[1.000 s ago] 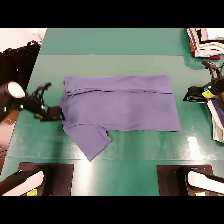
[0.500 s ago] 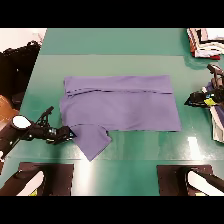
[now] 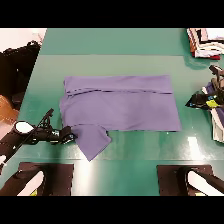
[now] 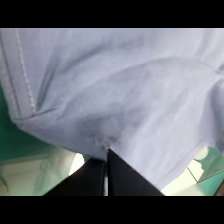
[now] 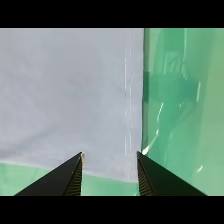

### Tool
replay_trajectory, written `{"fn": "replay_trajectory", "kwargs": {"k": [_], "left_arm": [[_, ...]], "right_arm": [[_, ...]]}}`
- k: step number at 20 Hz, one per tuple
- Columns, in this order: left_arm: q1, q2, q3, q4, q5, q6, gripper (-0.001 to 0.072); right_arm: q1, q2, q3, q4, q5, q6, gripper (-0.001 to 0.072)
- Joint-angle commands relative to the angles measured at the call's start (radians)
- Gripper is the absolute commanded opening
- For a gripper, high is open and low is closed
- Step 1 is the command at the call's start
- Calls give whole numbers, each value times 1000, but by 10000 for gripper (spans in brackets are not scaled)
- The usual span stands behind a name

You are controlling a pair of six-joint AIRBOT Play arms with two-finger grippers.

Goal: Fold the shirts.

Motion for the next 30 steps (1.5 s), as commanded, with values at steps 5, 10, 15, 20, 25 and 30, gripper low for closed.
{"fn": "replay_trajectory", "kwargs": {"k": [5,10,15,20,25,30], "left_arm": [[1,5,73,-39,-42,53,24],[1,4,85,-39,-43,53,24],[1,4,84,-39,-39,53,25],[1,4,85,-38,-51,53,25],[1,5,138,54,-254,71,22],[1,275,154,155,-377,-51,22]], "right_arm": [[-209,1,-255,16,48,-8,411],[-328,1,-465,192,-108,-67,445],[-323,2,-516,307,-207,-97,427],[-257,2,-515,303,-216,-100,114],[-244,25,-514,235,-123,-142,18],[-245,278,-514,-30,55,-140,18]]}}
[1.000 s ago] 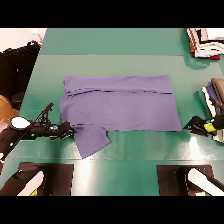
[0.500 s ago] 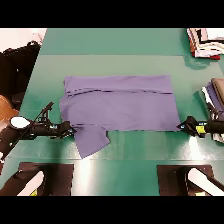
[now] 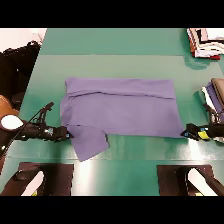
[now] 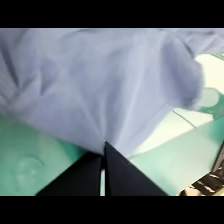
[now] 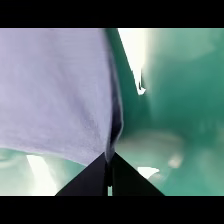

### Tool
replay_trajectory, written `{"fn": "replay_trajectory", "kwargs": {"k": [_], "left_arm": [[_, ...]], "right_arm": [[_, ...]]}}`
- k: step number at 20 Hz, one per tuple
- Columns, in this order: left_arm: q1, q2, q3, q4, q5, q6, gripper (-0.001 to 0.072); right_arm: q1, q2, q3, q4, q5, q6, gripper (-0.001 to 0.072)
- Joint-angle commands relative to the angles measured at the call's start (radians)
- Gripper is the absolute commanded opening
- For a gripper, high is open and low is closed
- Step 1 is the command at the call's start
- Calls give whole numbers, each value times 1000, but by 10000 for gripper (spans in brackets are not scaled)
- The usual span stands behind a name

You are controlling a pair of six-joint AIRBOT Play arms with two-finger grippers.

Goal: Fold the shirts.

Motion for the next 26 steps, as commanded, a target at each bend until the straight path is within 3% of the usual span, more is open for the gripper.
{"fn": "replay_trajectory", "kwargs": {"k": [1,4,8,14,19,23,26], "left_arm": [[0,195,10,80,-151,-110,22],[0,309,68,79,-270,-171,23],[0,242,240,97,-168,-126,22],[0,-189,408,94,94,-1,24],[0,-542,591,80,237,27,25],[0,-697,700,8,300,75,25],[0,-725,711,-33,350,74,28]], "right_arm": [[1,182,0,-183,153,0,18],[1,339,8,-227,204,26,17],[37,353,166,-224,178,60,17],[239,-67,415,-226,48,80,17],[313,-501,692,-188,43,131,17],[317,-682,864,-48,3,137,18],[317,-749,962,-42,-3,137,18]]}}
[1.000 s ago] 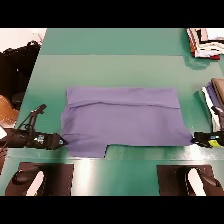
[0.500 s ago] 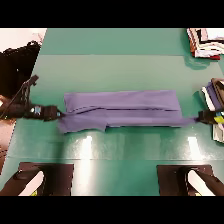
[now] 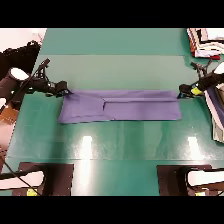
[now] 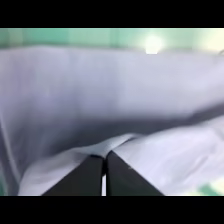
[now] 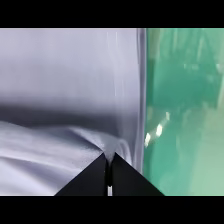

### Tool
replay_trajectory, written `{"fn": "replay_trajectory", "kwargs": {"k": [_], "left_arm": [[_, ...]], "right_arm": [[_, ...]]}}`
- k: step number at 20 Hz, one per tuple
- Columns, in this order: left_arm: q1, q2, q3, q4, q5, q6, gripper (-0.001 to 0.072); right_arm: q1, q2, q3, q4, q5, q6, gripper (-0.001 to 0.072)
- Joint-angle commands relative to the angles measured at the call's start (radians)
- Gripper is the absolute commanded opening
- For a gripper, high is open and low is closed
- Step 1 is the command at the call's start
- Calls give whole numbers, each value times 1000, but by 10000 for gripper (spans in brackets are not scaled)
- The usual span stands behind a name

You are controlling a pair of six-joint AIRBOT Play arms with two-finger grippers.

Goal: Fold the shirts.

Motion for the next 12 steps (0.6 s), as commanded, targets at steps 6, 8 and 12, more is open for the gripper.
{"fn": "replay_trajectory", "kwargs": {"k": [6,8,12], "left_arm": [[0,-51,49,-53,-4,6,592],[0,-50,67,-53,-89,13,428],[0,-50,71,-62,-165,13,57]], "right_arm": [[-43,-101,198,42,75,-20,437],[-89,-100,193,43,170,-59,436],[-202,-48,37,57,147,-91,429]]}}
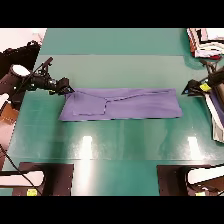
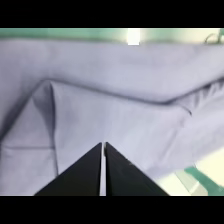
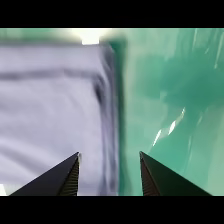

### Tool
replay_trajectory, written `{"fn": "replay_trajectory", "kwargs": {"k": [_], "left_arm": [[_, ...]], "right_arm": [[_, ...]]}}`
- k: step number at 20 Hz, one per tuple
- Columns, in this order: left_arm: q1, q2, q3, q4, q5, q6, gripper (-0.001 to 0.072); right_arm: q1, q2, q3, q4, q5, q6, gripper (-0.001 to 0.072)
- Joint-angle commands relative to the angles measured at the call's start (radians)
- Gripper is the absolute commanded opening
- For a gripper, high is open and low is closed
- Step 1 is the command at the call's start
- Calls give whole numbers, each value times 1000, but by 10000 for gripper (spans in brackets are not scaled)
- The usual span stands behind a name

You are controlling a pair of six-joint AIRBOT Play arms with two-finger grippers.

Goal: Fold the shirts.

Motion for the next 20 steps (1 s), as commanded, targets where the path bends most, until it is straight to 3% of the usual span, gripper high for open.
{"fn": "replay_trajectory", "kwargs": {"k": [1,6,9,13,14,15,17,20], "left_arm": [[0,-1,7,-16,-76,3,56],[-65,-1,7,-46,-25,2,55],[-178,-1,7,-46,94,2,54],[-314,-2,9,-47,256,-37,24],[-343,-2,10,-47,286,-45,24],[-372,-5,10,-46,304,-51,24],[-417,-32,32,-45,300,-51,24],[-478,-111,108,-45,272,-56,24]], "right_arm": [[-99,36,-126,60,-23,-44,428],[-199,3,-295,377,-71,-156,430],[-169,-50,-324,464,-72,-183,430],[-82,-86,-325,468,-114,-197,428],[-64,-85,-324,469,-132,-200,363],[-49,-80,-325,468,-141,-214,209],[-34,-55,-324,470,-140,-245,49],[-29,43,-321,475,-123,-247,18]]}}
